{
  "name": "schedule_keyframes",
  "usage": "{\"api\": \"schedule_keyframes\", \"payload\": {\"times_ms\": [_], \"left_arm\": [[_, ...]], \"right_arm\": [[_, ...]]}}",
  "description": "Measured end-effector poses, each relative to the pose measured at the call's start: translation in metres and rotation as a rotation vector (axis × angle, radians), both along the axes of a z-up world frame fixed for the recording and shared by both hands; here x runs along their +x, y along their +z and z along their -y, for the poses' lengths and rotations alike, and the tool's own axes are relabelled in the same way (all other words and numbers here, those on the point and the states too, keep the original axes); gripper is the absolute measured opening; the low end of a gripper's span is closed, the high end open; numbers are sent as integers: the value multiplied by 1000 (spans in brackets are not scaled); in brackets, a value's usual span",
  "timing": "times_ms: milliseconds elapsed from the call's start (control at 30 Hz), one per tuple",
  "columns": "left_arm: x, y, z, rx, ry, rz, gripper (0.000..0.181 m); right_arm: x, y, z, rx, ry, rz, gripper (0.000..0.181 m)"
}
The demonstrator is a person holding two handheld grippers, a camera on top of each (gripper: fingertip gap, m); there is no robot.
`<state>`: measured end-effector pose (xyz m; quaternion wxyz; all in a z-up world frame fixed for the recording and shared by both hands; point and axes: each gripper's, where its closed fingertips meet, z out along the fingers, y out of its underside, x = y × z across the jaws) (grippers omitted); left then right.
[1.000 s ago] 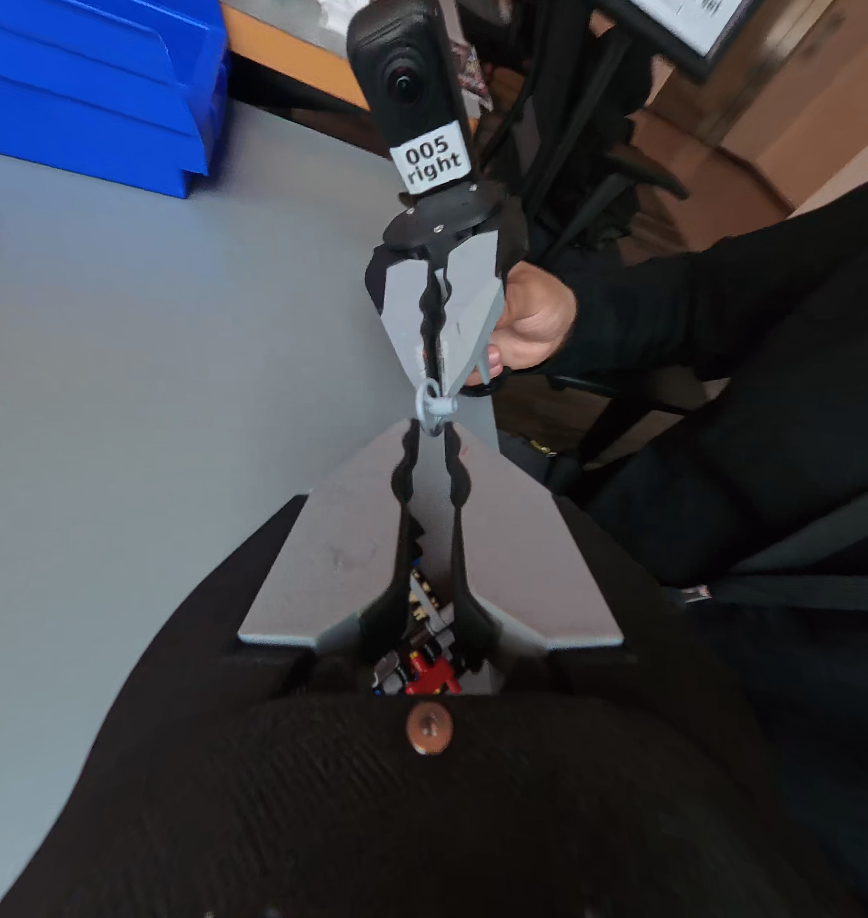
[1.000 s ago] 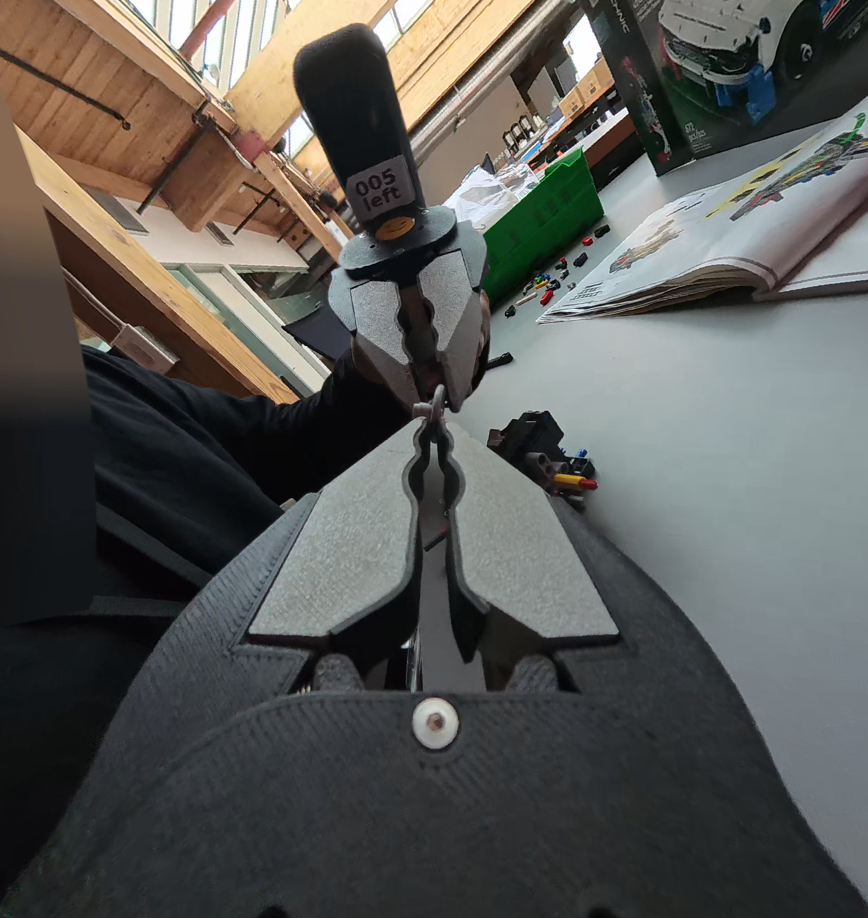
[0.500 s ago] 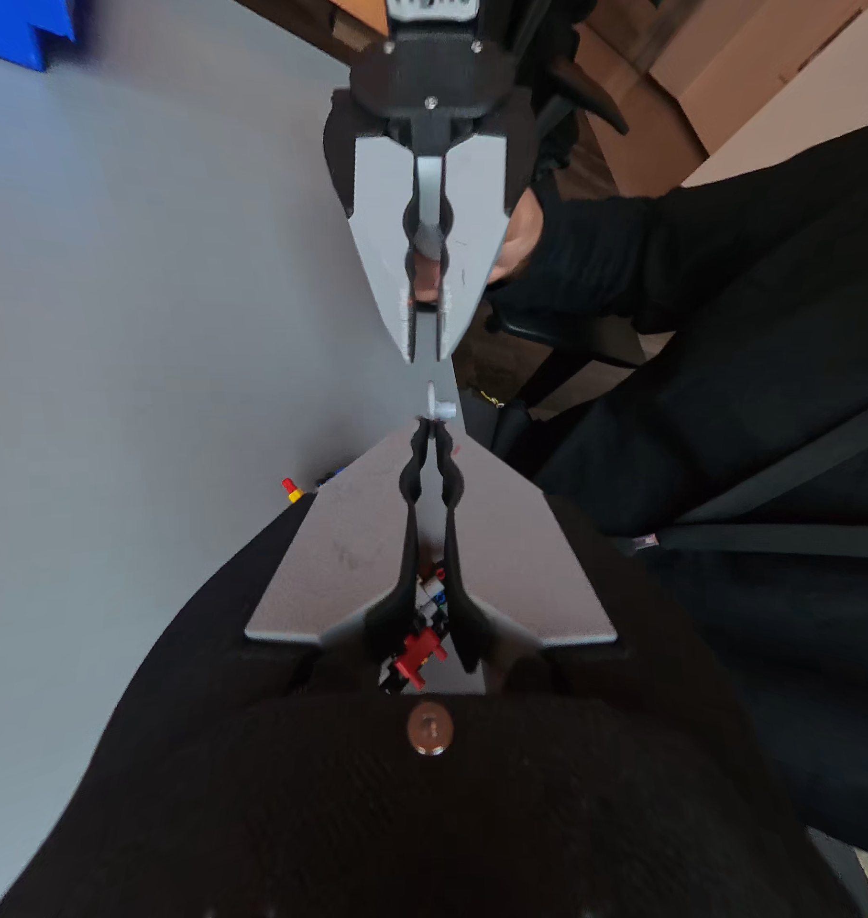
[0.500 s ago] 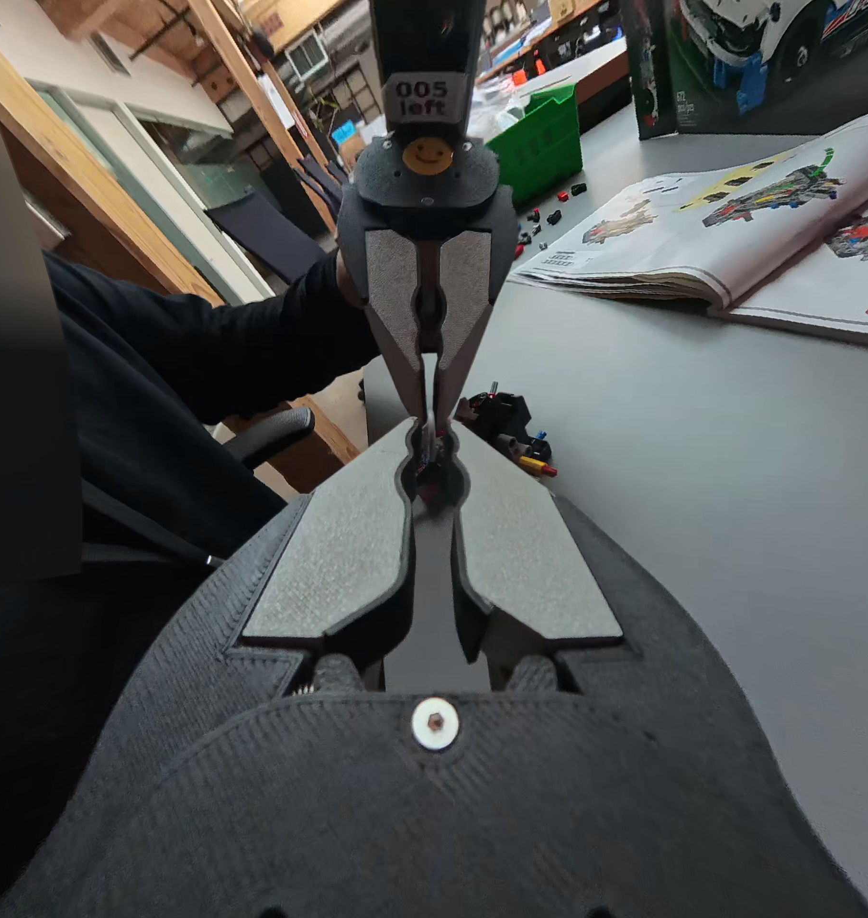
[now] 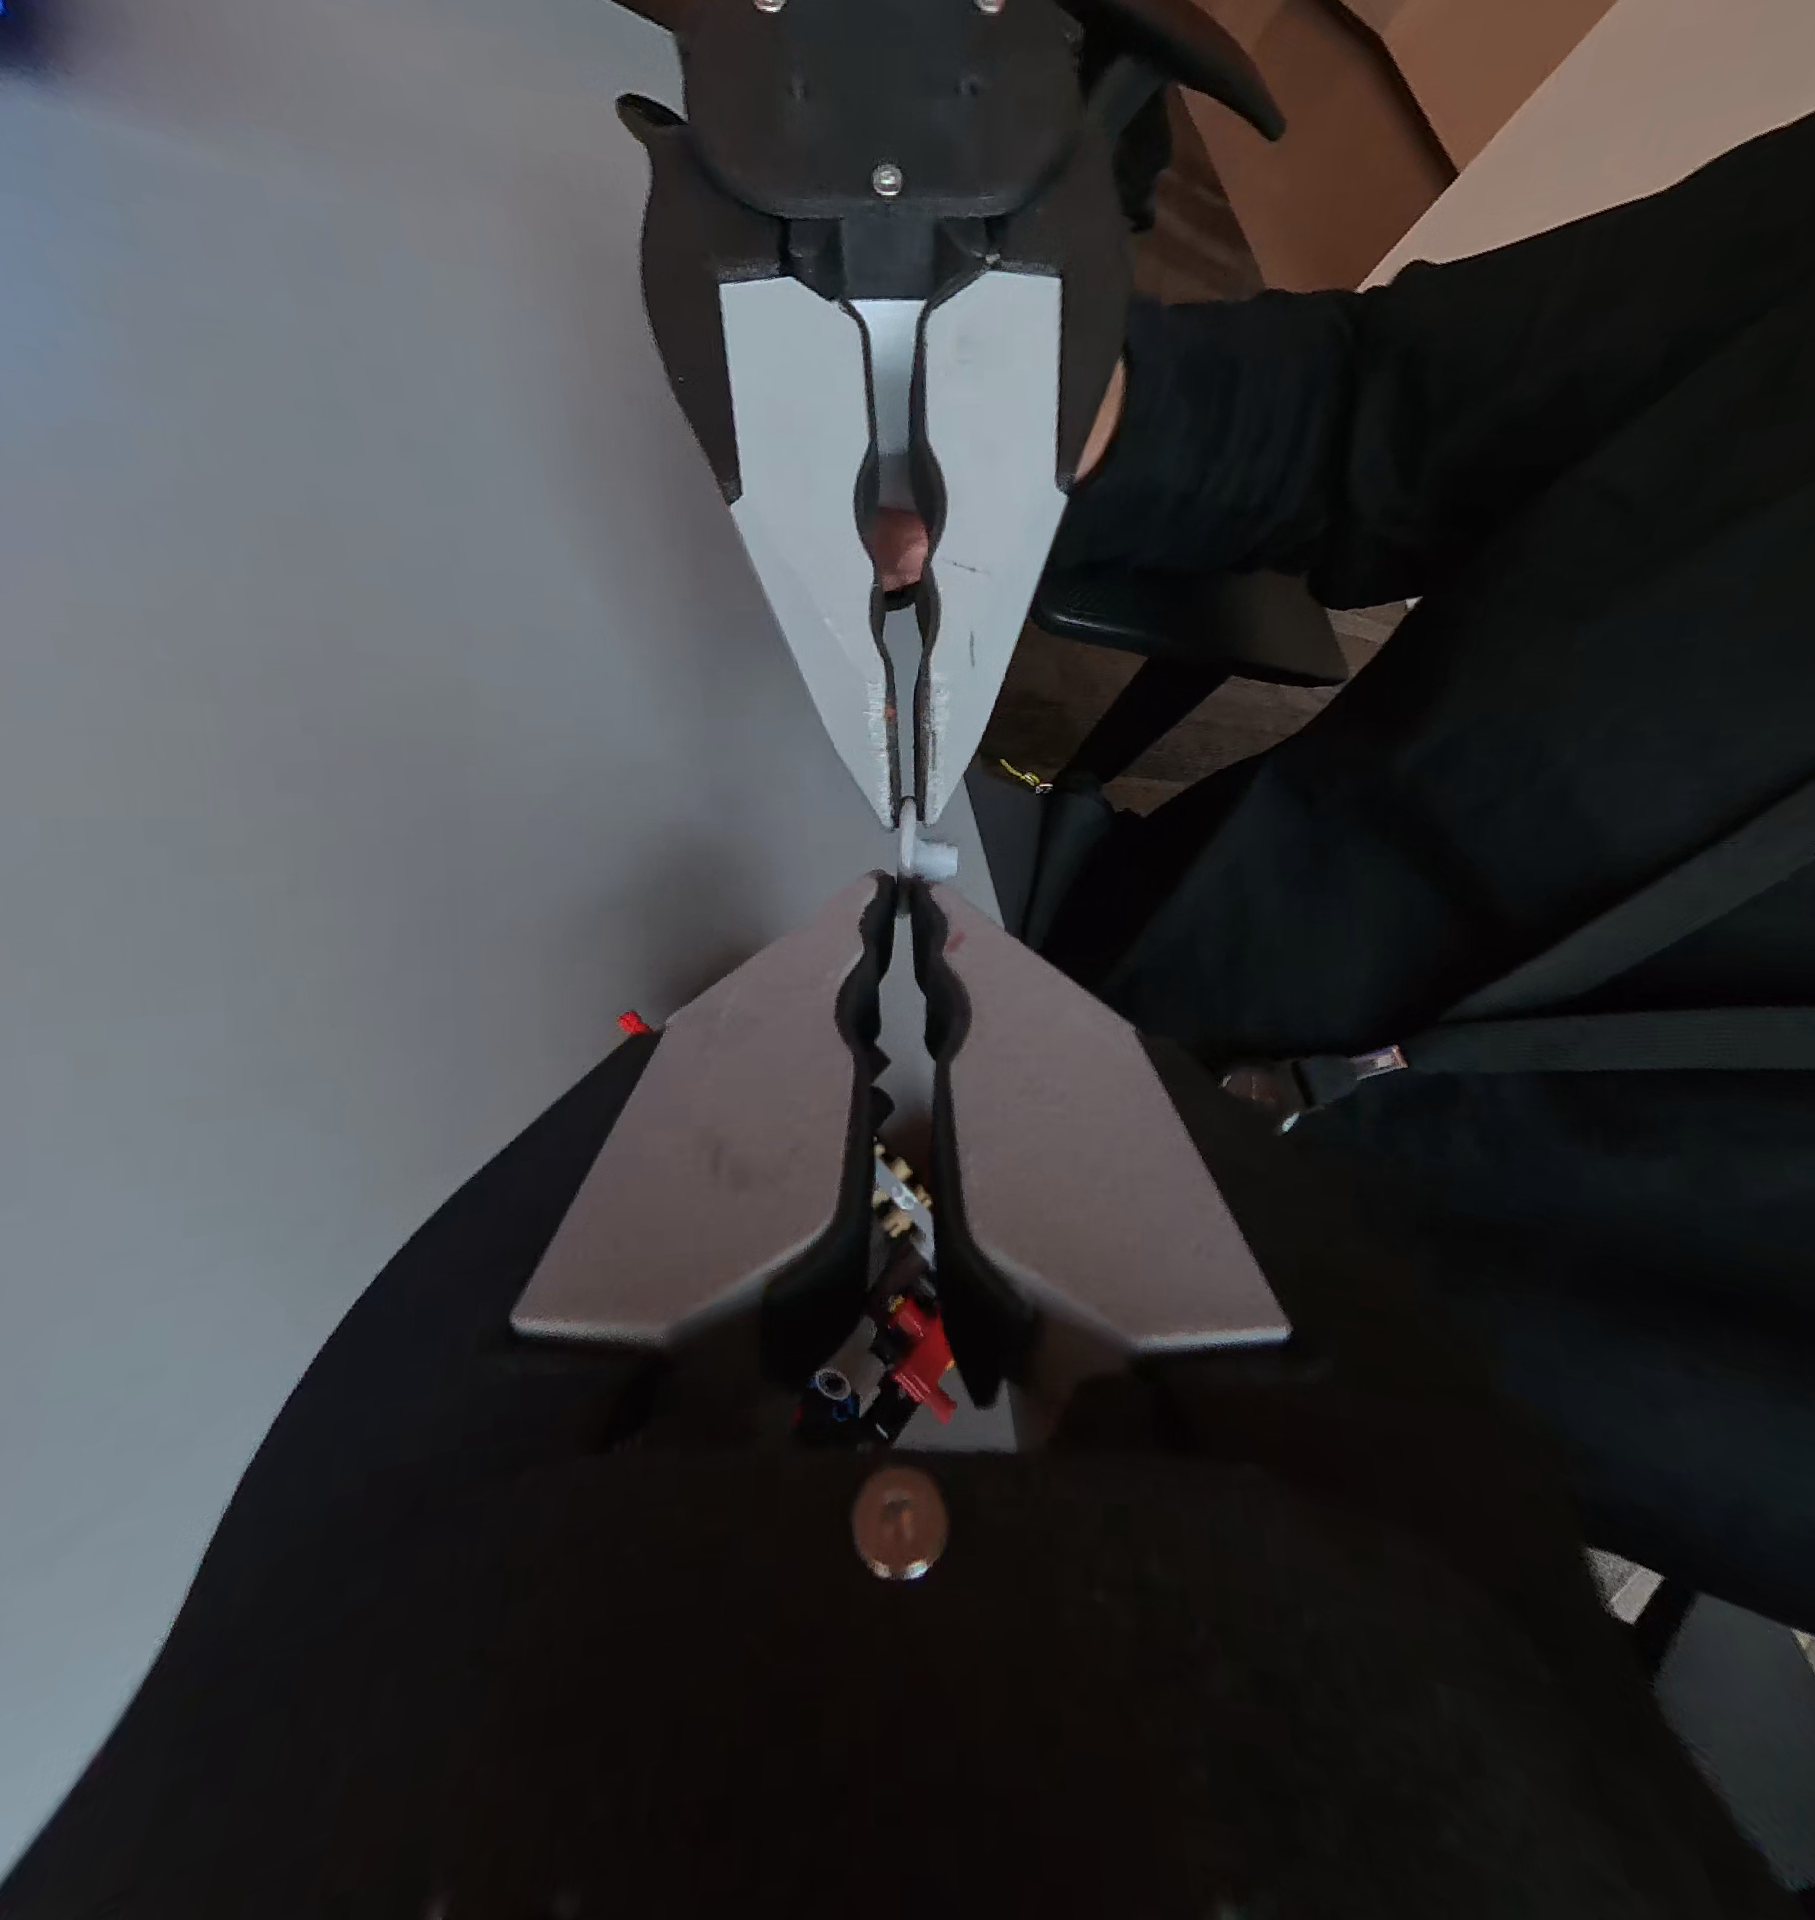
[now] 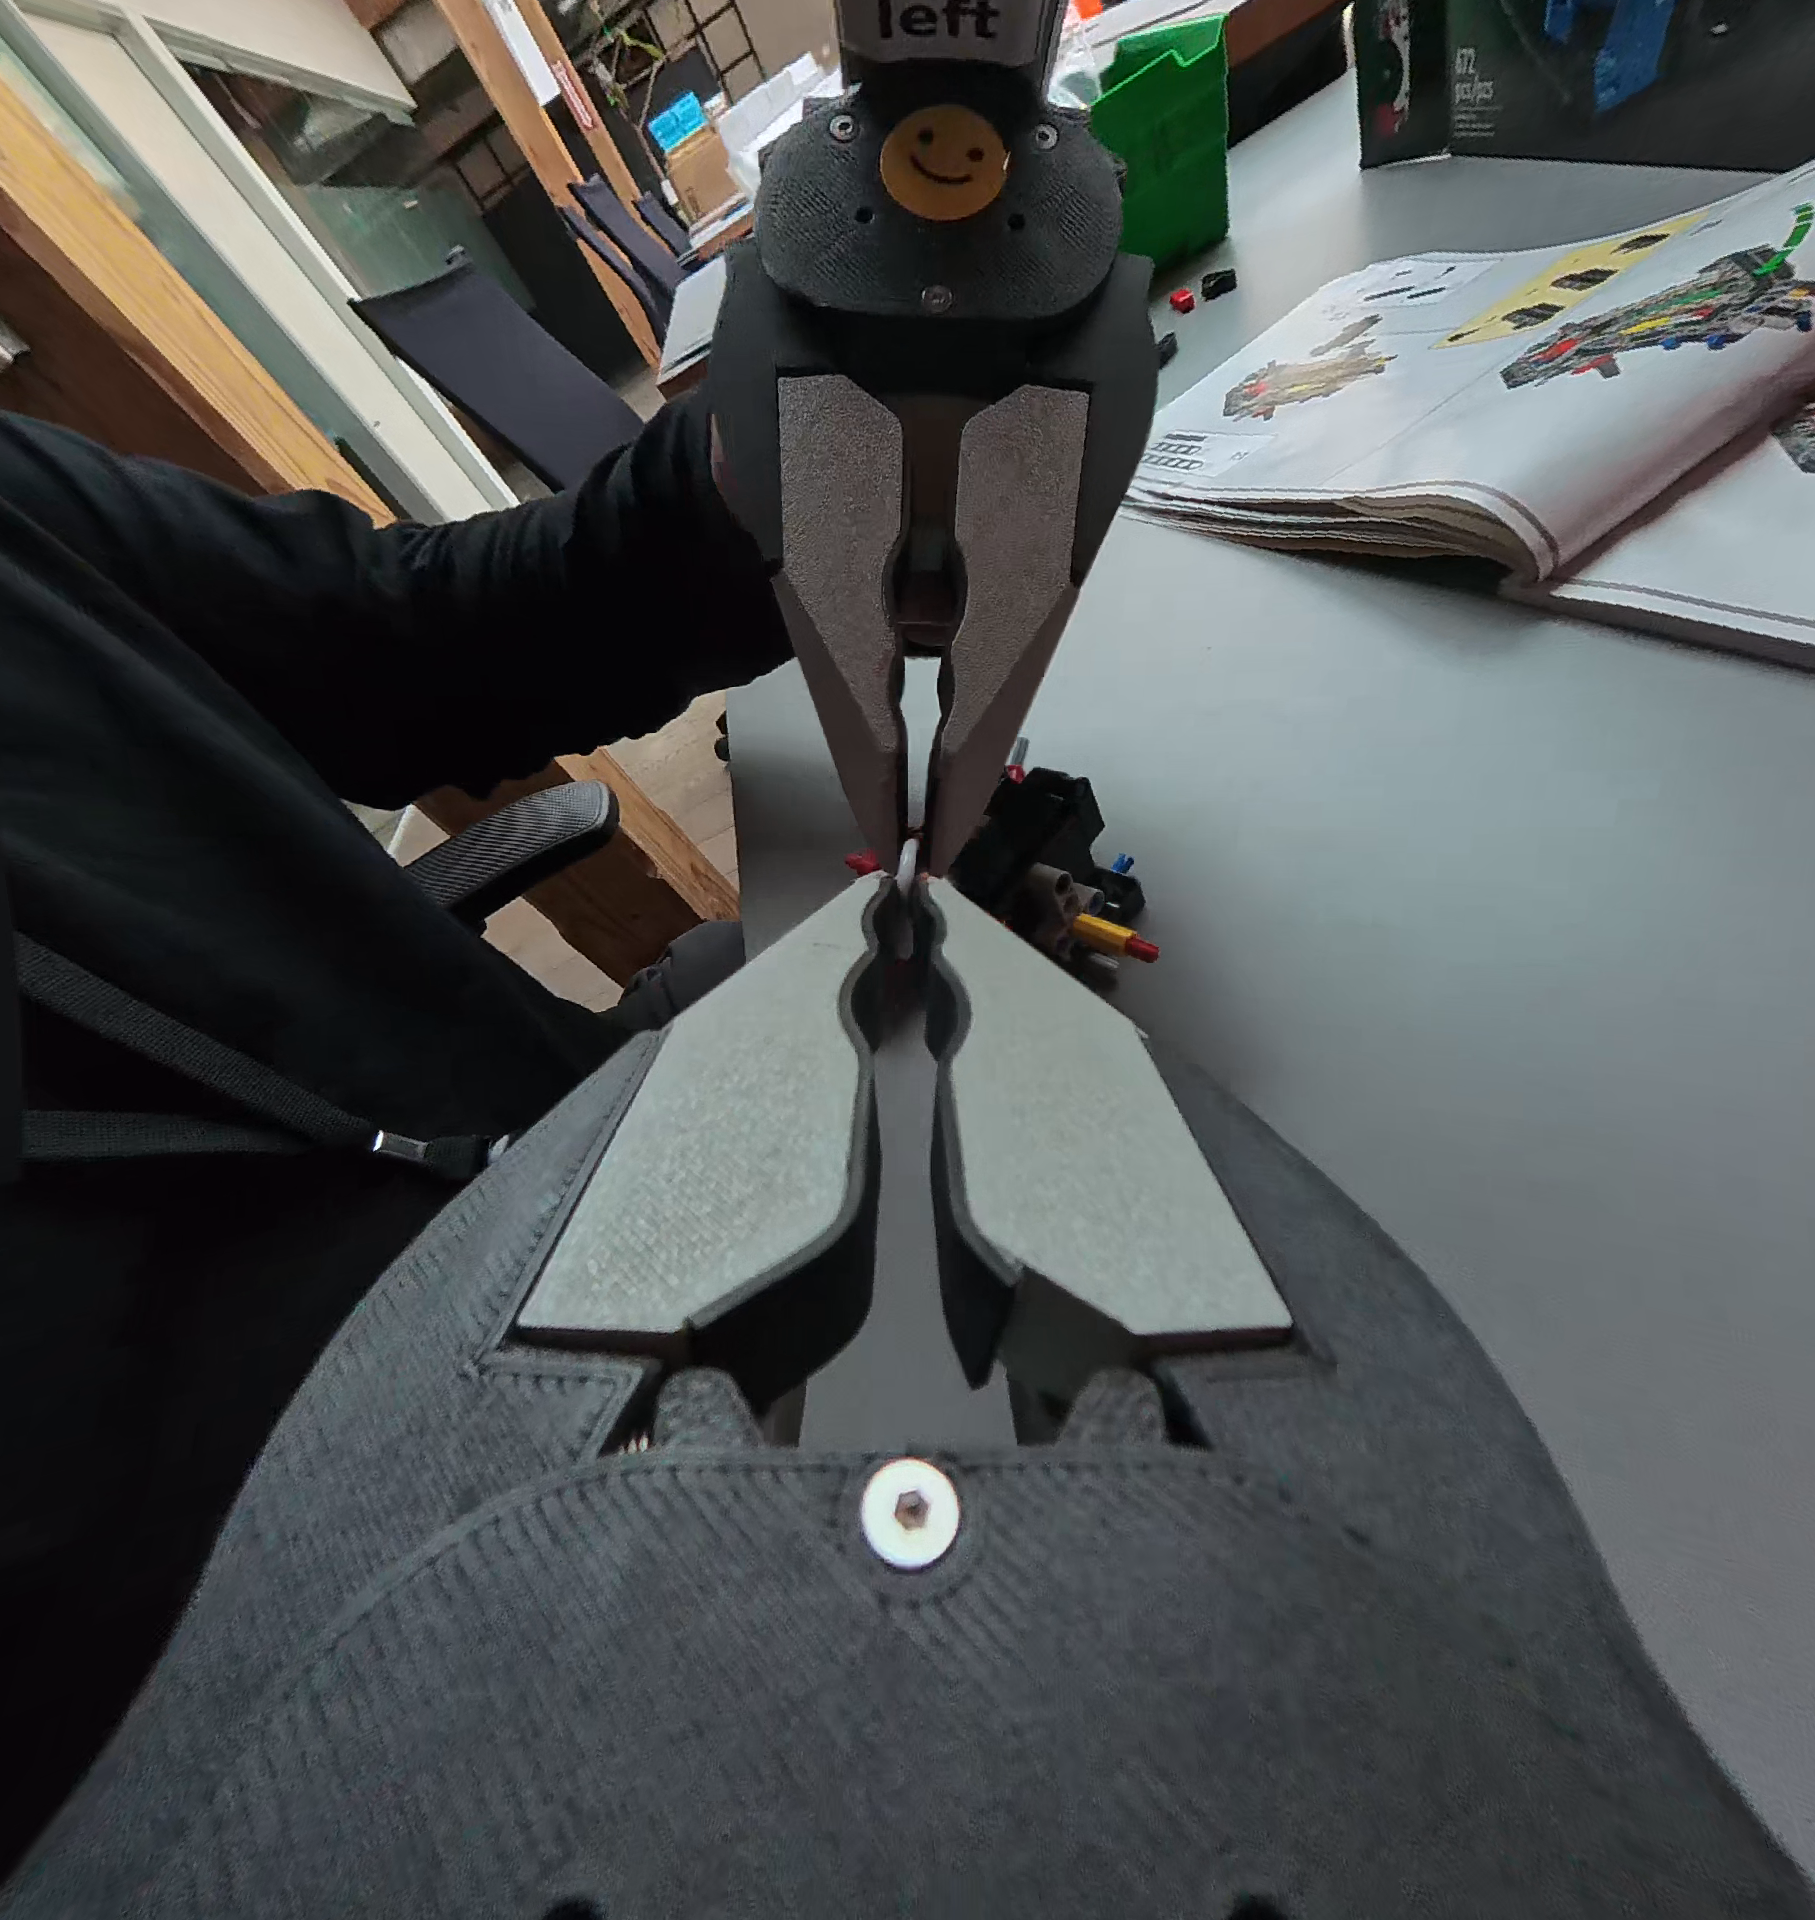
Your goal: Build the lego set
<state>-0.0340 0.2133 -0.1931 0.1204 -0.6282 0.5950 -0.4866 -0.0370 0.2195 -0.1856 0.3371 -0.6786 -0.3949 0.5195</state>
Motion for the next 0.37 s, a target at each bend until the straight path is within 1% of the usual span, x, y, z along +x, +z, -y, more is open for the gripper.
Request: {"api": "schedule_keyframes", "payload": {"times_ms": [67, 133, 233, 367], "left_arm": [[-1, -2, -5, 7, 33, -10, 1], [-4, -6, -12, 54, 79, -27, 4], [-16, -15, -25, 166, 174, -86, 20], [-31, -18, -18, 305, 220, -111, 24]], "right_arm": [[-1, -3, -2, 10, -42, -2, 0], [-1, -8, -7, 18, -101, 8, 0], [2, -17, -14, 2, -180, 19, 0], [7, -26, -23, -32, -254, 42, 0]]}}
